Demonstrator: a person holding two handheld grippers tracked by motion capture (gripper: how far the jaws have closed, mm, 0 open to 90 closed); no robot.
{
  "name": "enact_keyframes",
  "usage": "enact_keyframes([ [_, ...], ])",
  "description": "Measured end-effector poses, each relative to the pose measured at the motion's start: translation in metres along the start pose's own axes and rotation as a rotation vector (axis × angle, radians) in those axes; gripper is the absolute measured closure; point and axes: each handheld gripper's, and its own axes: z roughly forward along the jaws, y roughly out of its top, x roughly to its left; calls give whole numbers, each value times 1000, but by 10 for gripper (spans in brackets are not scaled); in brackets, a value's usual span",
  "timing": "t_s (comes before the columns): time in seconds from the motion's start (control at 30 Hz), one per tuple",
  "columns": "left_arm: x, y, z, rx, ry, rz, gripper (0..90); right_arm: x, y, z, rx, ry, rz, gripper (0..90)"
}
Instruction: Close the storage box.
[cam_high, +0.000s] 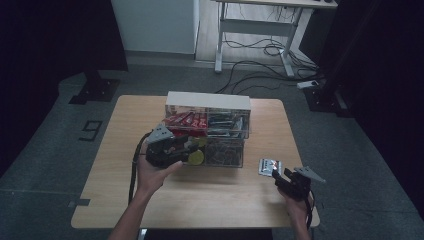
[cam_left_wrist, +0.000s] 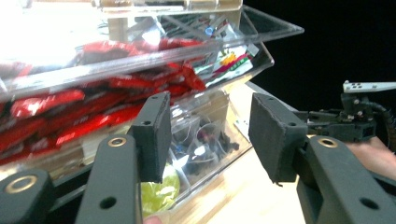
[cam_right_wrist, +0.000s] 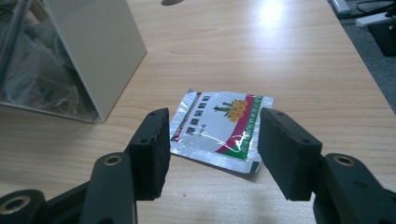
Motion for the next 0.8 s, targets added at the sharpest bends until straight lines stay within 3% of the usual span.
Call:
enact_keyframes([
  [0.2, 3, -18, -7, -5, 2, -2, 463, 3, -1, -3, -1, 38, -41, 420],
  [0.53, 14, -54, -13, 32, 89, 8, 463, 7, -4, -6, -23, 63, -94, 400],
  [0.8, 32, -89, -9, 83, 141, -35, 465, 7, -7, -7, -1, 72, -111, 386],
])
